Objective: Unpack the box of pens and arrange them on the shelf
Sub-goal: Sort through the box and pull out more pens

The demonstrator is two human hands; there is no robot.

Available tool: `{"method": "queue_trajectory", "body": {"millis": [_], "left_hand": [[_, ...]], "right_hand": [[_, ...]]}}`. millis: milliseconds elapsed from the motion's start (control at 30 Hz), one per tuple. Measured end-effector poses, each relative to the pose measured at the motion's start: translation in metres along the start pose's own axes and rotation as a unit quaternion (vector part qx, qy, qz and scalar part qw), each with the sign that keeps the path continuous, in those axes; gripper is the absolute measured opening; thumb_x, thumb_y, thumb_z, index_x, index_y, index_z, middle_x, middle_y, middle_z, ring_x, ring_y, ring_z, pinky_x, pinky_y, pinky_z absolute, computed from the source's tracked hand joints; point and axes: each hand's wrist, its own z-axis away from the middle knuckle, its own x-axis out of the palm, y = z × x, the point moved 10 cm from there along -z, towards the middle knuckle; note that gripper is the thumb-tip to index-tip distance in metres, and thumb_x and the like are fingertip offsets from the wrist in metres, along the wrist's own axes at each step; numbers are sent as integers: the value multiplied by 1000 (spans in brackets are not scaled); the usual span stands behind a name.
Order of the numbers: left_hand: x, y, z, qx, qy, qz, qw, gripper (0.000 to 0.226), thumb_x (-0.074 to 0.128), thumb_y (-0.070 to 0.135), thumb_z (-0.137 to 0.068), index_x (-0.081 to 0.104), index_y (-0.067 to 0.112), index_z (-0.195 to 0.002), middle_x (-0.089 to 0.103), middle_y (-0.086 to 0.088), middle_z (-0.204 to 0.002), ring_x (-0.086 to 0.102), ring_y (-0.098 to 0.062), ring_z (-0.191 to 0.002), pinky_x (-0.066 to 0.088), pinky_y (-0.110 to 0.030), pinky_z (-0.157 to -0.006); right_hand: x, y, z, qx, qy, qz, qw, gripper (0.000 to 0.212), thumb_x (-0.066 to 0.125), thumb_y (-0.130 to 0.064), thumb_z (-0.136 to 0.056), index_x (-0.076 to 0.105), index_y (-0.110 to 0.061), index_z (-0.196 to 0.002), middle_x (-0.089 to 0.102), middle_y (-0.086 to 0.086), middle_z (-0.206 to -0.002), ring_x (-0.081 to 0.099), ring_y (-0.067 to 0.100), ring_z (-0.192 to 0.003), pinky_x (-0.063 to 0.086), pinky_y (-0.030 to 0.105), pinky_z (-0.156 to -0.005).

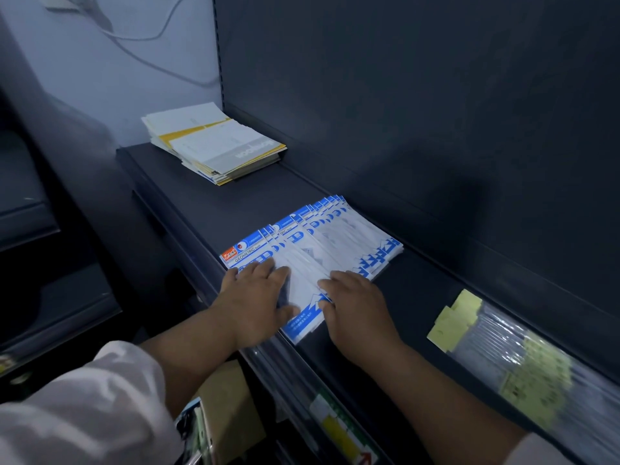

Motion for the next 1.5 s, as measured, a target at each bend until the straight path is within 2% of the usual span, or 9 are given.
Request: {"method": "queue_trajectory", "body": {"millis": [133,300,533,633,700,833,1067,1367,1500], "left_hand": [[-6,-7,4,-8,33,14,999,80,38,65,-89,8,25,-152,3,-4,-161,2,-22,-147,5,-46,-118],[-24,-23,18,-22,81,-12,996,78,37,62,-91,6,25,-152,3,-4,-161,2,-22,-147,6,-42,-118],[-32,-80,61,-67,106,-46,991,76,36,61,-91,9,24,-152,7,-4,-160,5,-23,-147,7,-42,-117],[-27,-113,86,-95,105,-34,989,74,37,59,-92,10,25,-152,7,-4,-160,6,-24,-147,8,-43,-118],[-22,-138,106,-120,103,-17,987,73,38,58,-92,11,25,-152,8,-5,-160,7,-23,-147,8,-43,-118],[-8,-188,150,-173,97,-7,980,75,38,60,-91,13,23,-152,12,-6,-160,15,-24,-145,15,-41,-116],[60,-273,220,-265,25,29,963,74,38,58,-93,11,22,-152,12,-7,-159,19,-27,-144,20,-41,-114],[179,-335,258,-327,-49,105,938,71,46,50,-93,16,23,-151,16,-6,-159,24,-29,-142,22,-41,-111],[222,-339,261,-324,-67,126,935,66,43,49,-91,25,20,-148,28,-8,-154,33,-29,-137,28,-39,-109]], "right_hand": [[-11,-10,0,-8,34,-1,999,51,32,-35,-91,54,-17,-134,46,6,-145,36,27,-136,24,42,-114],[-9,-34,0,-41,18,30,999,43,38,-31,-99,45,-18,-140,33,6,-153,25,26,-142,16,43,-116],[-1,-91,0,-86,25,34,995,54,32,-41,-87,60,-12,-122,56,16,-132,51,37,-121,39,53,-101],[8,-123,1,-114,20,28,993,48,43,-39,-84,63,-10,-117,60,16,-123,57,37,-113,46,51,-94],[17,-148,2,-135,18,21,990,46,54,-35,-79,64,-9,-116,61,17,-122,58,38,-112,47,50,-94],[44,-194,8,-164,-7,9,986,52,53,-37,-81,59,-10,-125,55,16,-133,52,36,-121,42,47,-103],[135,-252,22,-189,-134,3,973,55,47,-39,-96,35,-20,-146,29,2,-154,25,23,-141,19,38,-117],[264,-268,38,-164,-264,5,951,54,42,-37,-100,29,-16,-148,24,2,-156,23,23,-141,21,31,-113],[320,-266,51,-161,-327,2,931,53,43,-33,-101,30,-14,-148,31,5,-152,33,23,-135,31,31,-106]]}}
